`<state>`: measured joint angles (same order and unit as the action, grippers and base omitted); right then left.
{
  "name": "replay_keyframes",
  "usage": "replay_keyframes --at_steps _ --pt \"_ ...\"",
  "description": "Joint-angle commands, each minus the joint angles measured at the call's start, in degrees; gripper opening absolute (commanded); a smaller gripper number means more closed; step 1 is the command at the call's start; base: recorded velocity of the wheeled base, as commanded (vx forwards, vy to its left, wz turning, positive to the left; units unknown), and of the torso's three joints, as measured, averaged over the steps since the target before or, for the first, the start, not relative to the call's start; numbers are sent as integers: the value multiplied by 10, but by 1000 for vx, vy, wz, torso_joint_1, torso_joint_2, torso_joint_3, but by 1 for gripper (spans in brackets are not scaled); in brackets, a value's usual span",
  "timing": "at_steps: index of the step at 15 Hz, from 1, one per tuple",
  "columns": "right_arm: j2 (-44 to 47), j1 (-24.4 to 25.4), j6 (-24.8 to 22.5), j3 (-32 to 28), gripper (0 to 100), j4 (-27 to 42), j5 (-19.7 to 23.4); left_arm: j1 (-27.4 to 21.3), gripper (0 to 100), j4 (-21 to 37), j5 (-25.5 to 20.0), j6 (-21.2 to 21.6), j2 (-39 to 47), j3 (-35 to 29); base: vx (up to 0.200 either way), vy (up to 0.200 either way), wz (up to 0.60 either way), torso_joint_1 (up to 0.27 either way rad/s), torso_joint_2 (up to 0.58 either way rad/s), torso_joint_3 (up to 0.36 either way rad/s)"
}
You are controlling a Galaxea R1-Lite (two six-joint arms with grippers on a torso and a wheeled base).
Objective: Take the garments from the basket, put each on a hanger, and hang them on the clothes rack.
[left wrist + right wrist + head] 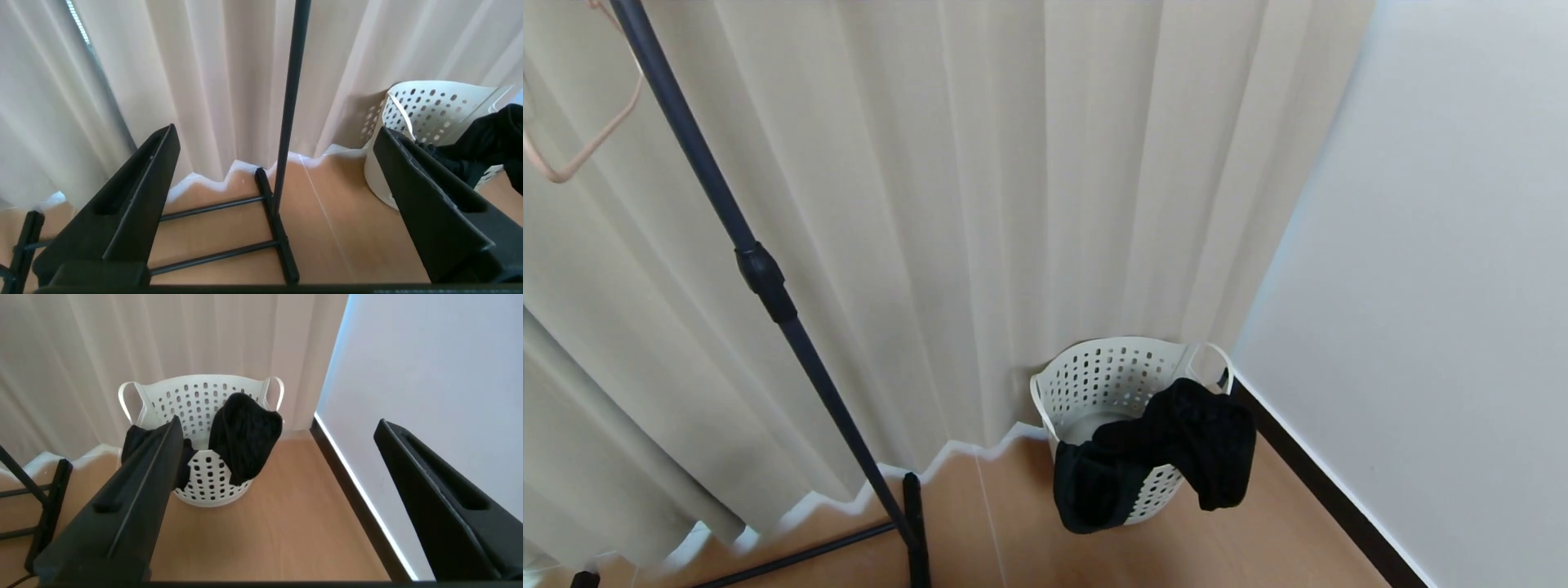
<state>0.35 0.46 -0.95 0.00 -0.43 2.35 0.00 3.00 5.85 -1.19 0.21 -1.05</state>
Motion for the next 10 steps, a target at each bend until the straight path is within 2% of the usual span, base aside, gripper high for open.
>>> replay_keyframes --at_steps 1,10 --pt "1 1 0 0 100 0 0 0 100 0 0 0 1 0 0 0 0 7 2 -203" --pt "1 1 0 0 100 0 0 0 100 0 1 0 1 0 0 0 0 3 3 -199"
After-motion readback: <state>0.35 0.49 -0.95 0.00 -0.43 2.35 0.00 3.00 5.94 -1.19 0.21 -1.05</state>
